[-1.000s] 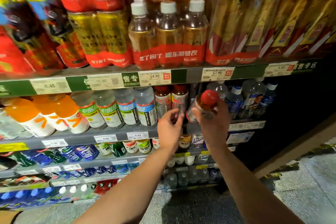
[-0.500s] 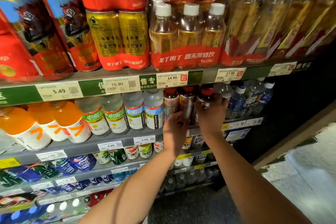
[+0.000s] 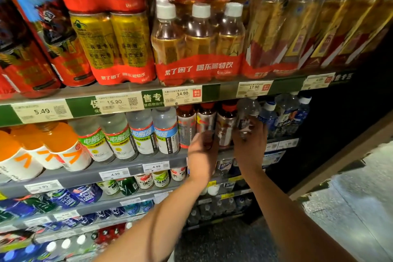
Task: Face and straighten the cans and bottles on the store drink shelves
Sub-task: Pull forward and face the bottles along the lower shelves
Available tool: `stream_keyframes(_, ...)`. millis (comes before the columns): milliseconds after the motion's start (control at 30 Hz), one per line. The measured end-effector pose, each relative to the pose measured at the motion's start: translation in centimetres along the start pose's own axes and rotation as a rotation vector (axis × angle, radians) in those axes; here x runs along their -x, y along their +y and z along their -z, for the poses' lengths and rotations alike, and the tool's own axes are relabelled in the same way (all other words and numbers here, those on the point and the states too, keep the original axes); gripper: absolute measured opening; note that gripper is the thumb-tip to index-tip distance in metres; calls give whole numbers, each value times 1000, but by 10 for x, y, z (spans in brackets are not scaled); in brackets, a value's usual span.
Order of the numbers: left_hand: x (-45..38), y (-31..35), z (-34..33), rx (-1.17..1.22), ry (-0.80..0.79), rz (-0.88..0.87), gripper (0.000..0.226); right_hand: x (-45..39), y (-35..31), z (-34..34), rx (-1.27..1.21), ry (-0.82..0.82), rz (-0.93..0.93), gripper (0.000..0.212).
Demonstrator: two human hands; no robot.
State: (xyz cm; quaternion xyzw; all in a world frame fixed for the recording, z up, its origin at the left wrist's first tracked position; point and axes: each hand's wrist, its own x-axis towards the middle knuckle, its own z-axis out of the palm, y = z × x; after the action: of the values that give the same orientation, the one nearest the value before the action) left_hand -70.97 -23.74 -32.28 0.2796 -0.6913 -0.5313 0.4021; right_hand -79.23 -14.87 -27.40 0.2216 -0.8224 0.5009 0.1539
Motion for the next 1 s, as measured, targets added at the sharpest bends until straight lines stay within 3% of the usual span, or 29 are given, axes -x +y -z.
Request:
stream_keyframes(133, 14, 16, -33, -85, 69, -85, 16, -21, 31, 24, -9, 11, -46, 42)
stream_keyframes(233, 24, 23, -61, 2, 50, 20, 20, -39, 46, 43, 17, -46, -24, 58)
stream_keyframes(400, 32, 34, -93, -124, 88, 60, 23, -62, 61, 53, 138, -125, 118, 73)
stream_keyframes(533, 31, 41, -112, -194, 207, 61, 25, -74, 72, 52, 186, -301, 15, 76)
stream_keyframes(733, 32, 41, -123, -257, 297, 88, 27, -68, 74, 55, 161, -240, 115, 76)
stream_keyframes(1000, 30, 41, -118, -221, 276, 146, 30, -67, 68, 51, 111, -192, 129, 64)
